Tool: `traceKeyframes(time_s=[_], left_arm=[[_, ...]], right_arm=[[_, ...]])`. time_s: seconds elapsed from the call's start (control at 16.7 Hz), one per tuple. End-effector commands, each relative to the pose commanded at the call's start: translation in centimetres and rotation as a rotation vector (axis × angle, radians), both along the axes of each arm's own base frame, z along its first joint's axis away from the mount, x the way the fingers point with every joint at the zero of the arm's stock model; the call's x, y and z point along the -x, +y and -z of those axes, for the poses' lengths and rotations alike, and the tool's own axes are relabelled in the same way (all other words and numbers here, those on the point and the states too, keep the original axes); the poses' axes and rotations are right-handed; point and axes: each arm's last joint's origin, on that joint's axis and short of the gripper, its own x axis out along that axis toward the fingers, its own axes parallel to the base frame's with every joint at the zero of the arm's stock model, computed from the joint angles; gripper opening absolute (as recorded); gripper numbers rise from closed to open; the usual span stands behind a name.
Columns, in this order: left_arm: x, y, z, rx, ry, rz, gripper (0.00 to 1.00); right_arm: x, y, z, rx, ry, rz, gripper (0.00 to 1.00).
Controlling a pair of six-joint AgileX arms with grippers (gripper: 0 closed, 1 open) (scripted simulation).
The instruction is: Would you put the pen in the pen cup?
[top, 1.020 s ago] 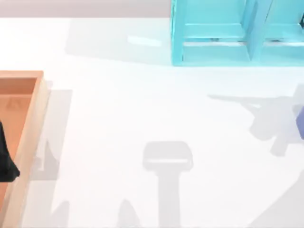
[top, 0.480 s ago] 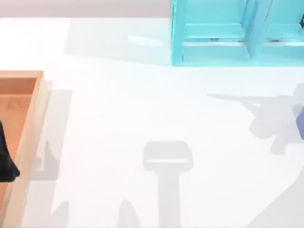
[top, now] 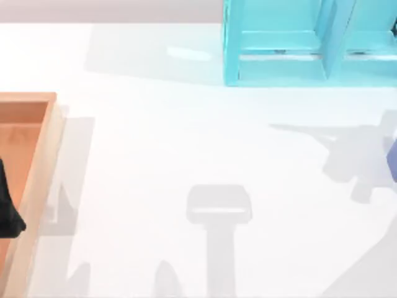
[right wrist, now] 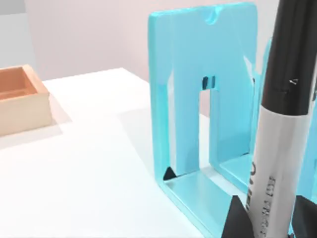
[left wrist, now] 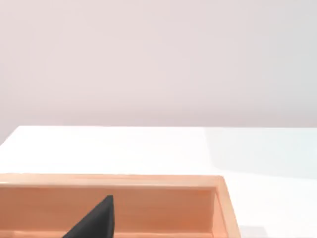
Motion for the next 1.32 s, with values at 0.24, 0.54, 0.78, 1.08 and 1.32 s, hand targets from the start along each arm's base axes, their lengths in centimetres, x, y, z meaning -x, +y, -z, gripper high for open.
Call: traceKeyframes(time_s=[0.24,0.54,0.78,1.08,1.32], left_arm=[[0.00,0.00,0.00,0.000,0.000,0.000,1.00],[0.00,0.00,0.00,0.000,0.000,0.000,1.00],[0.00,0.00,0.00,0.000,0.000,0.000,1.00],[0.00,0.00,0.00,0.000,0.000,0.000,1.00],[0.00,0.00,0.00,0.000,0.000,0.000,1.00]], right_arm=[[0.00,0.00,0.00,0.000,0.000,0.000,0.08],[0.00,0.00,0.00,0.000,0.000,0.000,0.45],[0.00,0.00,0.00,0.000,0.000,0.000,0.75],[0.00,0.00,0.00,0.000,0.000,0.000,1.00],[0.00,0.00,0.00,0.000,0.000,0.000,1.00]])
